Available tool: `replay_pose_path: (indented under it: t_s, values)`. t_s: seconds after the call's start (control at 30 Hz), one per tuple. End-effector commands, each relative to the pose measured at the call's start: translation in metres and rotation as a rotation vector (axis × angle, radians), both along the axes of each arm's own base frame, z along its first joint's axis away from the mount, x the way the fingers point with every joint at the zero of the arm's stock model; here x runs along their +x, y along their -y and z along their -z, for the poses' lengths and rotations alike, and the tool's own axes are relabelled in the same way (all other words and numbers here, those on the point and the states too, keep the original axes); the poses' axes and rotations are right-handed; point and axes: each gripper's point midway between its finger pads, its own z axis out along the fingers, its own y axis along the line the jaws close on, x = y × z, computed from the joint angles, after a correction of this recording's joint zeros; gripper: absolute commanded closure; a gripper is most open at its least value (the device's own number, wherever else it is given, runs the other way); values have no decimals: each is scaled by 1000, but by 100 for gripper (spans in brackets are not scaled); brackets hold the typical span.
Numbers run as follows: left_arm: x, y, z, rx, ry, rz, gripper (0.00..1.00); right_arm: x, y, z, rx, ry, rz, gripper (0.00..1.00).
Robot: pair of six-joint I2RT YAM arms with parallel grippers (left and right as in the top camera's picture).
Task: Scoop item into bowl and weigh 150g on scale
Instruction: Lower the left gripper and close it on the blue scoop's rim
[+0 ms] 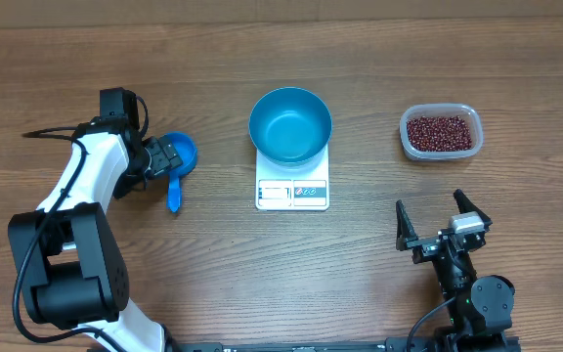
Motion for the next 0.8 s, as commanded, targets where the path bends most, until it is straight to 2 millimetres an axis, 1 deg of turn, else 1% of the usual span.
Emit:
replay_pose_path:
  t_s: [0.0, 0.37, 0.77]
  values:
    - [-3, -1, 5, 5, -12, -17, 0, 0, 0, 2, -14, 5, -3, 0]
    - [0, -1, 4, 1, 0, -41, 0, 0, 0, 2, -14, 5, -3, 0]
    - [8, -2, 3, 1, 37, -59, 0, 0, 0, 2, -14, 5, -3, 0]
